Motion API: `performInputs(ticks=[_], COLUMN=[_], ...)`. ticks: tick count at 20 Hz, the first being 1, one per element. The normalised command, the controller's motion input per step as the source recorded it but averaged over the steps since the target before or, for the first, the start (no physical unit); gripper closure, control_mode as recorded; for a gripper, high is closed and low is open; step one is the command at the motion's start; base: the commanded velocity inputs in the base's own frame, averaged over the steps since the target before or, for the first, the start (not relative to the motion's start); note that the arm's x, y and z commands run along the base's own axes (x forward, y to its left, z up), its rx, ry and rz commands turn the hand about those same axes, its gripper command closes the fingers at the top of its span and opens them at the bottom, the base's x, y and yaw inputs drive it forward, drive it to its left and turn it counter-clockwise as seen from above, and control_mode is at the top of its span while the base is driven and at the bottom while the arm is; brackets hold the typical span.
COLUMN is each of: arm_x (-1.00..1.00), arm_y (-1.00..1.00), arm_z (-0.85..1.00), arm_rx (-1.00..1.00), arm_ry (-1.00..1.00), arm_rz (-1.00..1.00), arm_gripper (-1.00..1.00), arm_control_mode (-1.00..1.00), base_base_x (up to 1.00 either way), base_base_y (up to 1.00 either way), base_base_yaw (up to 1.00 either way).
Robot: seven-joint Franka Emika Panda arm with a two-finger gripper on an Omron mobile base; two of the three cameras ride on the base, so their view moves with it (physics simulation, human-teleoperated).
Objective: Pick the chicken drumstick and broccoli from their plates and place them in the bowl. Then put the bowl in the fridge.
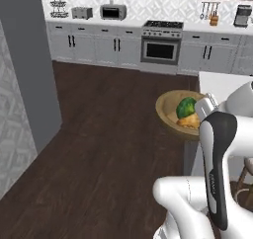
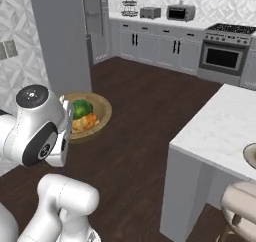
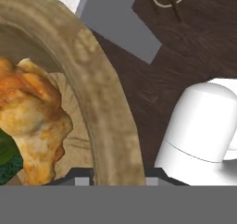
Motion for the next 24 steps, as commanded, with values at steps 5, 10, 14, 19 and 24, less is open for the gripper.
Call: performInputs(ticks=[5, 10, 14, 19, 24], arm_x=[0.0, 0.0, 0.0, 0.0, 0.0], arm_y=[0.0, 0.0, 0.0, 0.0, 0.0], arm_z=[0.0, 0.0, 0.0, 0.0, 0.0], arm_rx=[0.0, 0.0, 0.0, 0.0, 0.0], arm_ry=[0.0, 0.0, 0.0, 0.0, 0.0], arm_rz=[0.0, 0.0, 0.0, 0.0, 0.0], arm_gripper=[1.0, 1.0, 1.0, 1.0, 1.0], arm_control_mode=[1.0, 1.0, 1.0, 1.0, 1.0], base_base_x=[1.0, 1.0, 1.0, 1.0, 1.0], base_base_y=[1.0, 0.98, 0.69, 0.93, 0.34], base_base_yaw=[0.0, -0.27, -0.6, -0.53, -0.25])
